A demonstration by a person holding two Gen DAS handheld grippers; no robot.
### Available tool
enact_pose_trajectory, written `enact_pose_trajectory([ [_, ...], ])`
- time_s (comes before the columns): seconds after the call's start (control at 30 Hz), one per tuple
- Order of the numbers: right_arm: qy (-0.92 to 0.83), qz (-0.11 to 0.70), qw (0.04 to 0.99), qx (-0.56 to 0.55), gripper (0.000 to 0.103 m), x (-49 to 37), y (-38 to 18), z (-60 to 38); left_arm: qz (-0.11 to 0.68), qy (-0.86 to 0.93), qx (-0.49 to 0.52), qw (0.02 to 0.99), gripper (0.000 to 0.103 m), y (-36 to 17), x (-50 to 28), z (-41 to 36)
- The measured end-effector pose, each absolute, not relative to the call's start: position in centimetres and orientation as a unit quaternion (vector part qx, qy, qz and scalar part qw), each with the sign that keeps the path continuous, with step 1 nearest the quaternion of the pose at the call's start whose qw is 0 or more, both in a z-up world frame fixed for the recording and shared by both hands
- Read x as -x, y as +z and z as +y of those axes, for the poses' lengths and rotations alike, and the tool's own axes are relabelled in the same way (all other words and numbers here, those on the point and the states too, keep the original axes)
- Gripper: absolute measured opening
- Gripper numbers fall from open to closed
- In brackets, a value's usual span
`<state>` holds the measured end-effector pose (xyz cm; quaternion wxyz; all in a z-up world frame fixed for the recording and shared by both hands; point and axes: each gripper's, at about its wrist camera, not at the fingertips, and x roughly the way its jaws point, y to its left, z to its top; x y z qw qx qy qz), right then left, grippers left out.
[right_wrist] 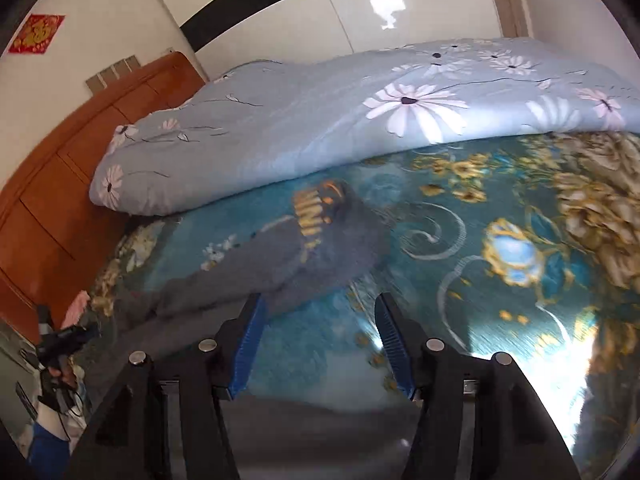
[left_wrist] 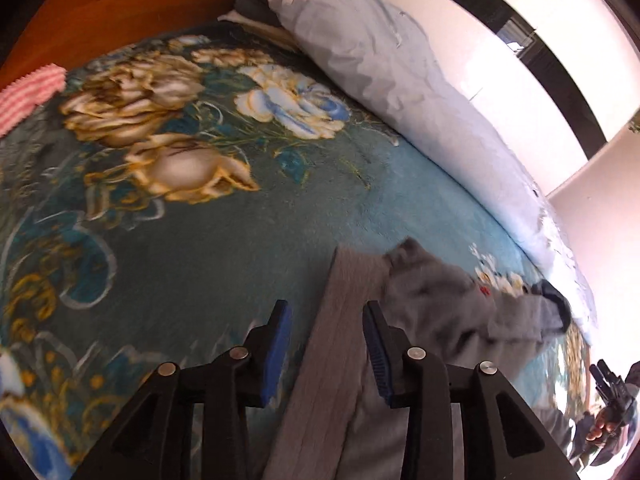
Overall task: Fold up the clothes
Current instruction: 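Grasp the hem with the left tool while the right tool grasps near the lettering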
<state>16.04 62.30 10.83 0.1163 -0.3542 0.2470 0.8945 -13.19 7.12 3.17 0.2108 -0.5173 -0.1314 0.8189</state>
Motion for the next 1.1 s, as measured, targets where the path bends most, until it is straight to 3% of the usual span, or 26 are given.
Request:
enact_pose_trajectory([
  [0.13,0.899,0.208,0.114,0.369,0.058,-8.5,10.5,62.1,-0.130,0.804,0.531,0.232,0.041,1.2,15.5,9.3],
  [0.27,0.898,0.114,0.140,0.401,0.058,-3.4,10.5,61.1,-0.129,0.794,0.538,0.252,0.038,0.3,16.2,10.4],
  [0.43,0.876,0.076,0.152,0.451,0.058,0.6,8.5,61.9,-0.153,0.788,0.527,0.279,0.037,0.6,16.2,10.9],
  [0.57,0.854,0.046,0.156,0.495,0.058,3.5,7.0,61.9,-0.104,0.805,0.523,0.261,0.014,0.9,15.5,12.5],
  [0.63,0.844,0.040,0.158,0.511,0.057,4.5,6.3,61.9,-0.104,0.814,0.510,0.257,0.011,1.4,14.8,12.6],
  [0.67,0.838,0.039,0.160,0.520,0.055,4.9,6.0,61.9,-0.112,0.820,0.500,0.255,0.010,2.0,14.5,12.4],
  [0.73,0.829,0.025,0.164,0.534,0.040,5.4,5.5,61.6,-0.131,0.830,0.481,0.250,0.009,3.1,13.7,11.4],
  [0.77,0.823,0.017,0.169,0.541,0.019,5.5,5.3,61.6,-0.140,0.838,0.467,0.247,0.009,3.9,13.3,10.8],
  [0.8,0.820,0.021,0.176,0.544,0.005,5.3,5.3,61.8,-0.148,0.845,0.453,0.243,0.009,4.7,13.0,10.0],
  [0.9,0.823,0.059,0.191,0.532,0.004,4.1,6.2,63.3,-0.165,0.854,0.435,0.233,0.009,6.5,12.5,7.9],
  [1.1,0.888,0.236,0.208,0.335,0.004,-6.5,16.3,69.3,-0.177,0.861,0.417,0.230,0.008,8.1,11.8,6.4],
])
